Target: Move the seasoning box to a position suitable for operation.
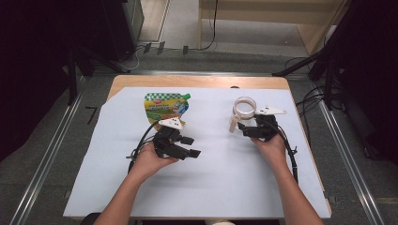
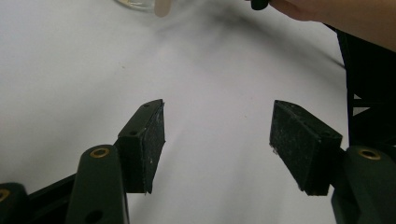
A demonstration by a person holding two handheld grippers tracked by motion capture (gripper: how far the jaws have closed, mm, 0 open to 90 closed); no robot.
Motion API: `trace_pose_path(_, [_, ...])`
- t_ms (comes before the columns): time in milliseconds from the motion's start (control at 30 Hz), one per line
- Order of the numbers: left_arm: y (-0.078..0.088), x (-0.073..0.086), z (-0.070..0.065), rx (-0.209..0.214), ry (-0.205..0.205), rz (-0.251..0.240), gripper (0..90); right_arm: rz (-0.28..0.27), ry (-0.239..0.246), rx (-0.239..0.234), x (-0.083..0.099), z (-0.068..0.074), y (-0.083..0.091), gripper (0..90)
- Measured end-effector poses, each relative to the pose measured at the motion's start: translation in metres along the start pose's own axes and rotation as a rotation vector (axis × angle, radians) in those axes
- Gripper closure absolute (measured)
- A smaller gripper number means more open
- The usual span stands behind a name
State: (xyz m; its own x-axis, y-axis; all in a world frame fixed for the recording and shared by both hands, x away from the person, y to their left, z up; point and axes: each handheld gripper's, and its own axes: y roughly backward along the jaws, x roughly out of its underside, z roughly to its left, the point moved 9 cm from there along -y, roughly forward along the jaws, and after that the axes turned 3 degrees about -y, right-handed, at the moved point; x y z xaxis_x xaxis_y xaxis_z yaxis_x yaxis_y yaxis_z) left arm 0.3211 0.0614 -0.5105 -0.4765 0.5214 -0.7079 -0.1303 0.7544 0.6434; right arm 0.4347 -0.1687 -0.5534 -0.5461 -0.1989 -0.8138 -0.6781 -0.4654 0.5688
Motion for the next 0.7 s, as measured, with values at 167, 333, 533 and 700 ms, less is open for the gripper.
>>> trace_pose_path(167, [0.0, 0.0, -0.001, 0.01, 0.001, -0.004, 36.2, -0.029, -0.047, -0.021, -0.006, 0.001, -0.012, 12.1])
trace_pose_path(333, [0.0, -0.001, 0.002, 0.04, 0.035, -0.023, 36.2, -0.061, -0.082, -0.039, -0.009, -0.001, -0.021, 7.9])
trace_pose_path(533, [0.0, 0.0, 0.004, 0.035, 0.058, -0.021, 36.1, -0.063, -0.114, -0.063, -0.011, 0.0, -0.034, 6.6])
trace_pose_path(700, [0.002, 0.001, 0.004, 0.033, 0.052, -0.023, 35.3, -0.112, -0.088, -0.033, -0.014, 0.002, -0.035, 8.8])
